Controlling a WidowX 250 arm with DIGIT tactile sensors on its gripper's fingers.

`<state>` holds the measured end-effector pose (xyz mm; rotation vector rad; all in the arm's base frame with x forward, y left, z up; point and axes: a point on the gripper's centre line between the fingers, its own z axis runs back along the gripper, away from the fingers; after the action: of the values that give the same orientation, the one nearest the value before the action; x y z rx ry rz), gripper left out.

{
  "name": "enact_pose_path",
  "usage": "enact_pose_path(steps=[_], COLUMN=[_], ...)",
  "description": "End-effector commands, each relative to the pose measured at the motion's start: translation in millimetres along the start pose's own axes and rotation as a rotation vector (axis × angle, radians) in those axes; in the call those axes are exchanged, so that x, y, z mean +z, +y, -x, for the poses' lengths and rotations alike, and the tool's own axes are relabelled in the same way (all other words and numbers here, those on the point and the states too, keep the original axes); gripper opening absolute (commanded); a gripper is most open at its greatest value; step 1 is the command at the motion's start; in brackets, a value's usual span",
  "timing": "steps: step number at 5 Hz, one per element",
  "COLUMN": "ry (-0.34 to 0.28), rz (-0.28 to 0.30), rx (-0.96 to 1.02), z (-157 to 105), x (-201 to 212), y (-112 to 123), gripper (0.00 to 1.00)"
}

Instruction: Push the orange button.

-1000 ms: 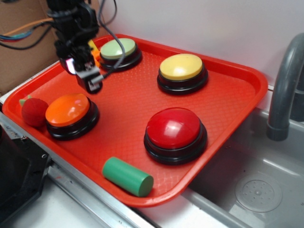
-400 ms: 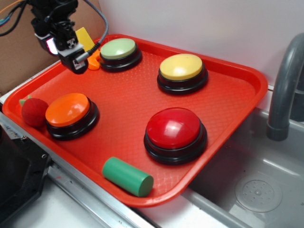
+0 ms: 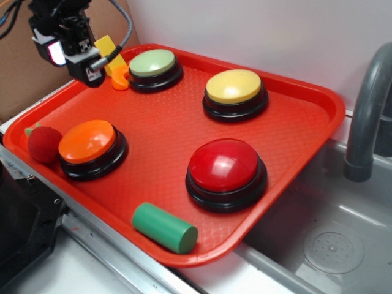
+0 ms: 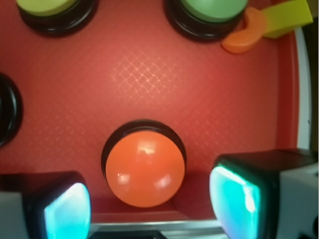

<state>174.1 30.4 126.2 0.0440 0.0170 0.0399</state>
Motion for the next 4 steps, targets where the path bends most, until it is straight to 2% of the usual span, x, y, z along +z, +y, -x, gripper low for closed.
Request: enact_pose_path(steps=[1,4], ry=[-0.05,-0.06], rz=[-0.014,-0.018], rx=[0.006,0.029], z=[-1,5], x=[18,32], y=[-1,-2], gripper=[1.0,1.0])
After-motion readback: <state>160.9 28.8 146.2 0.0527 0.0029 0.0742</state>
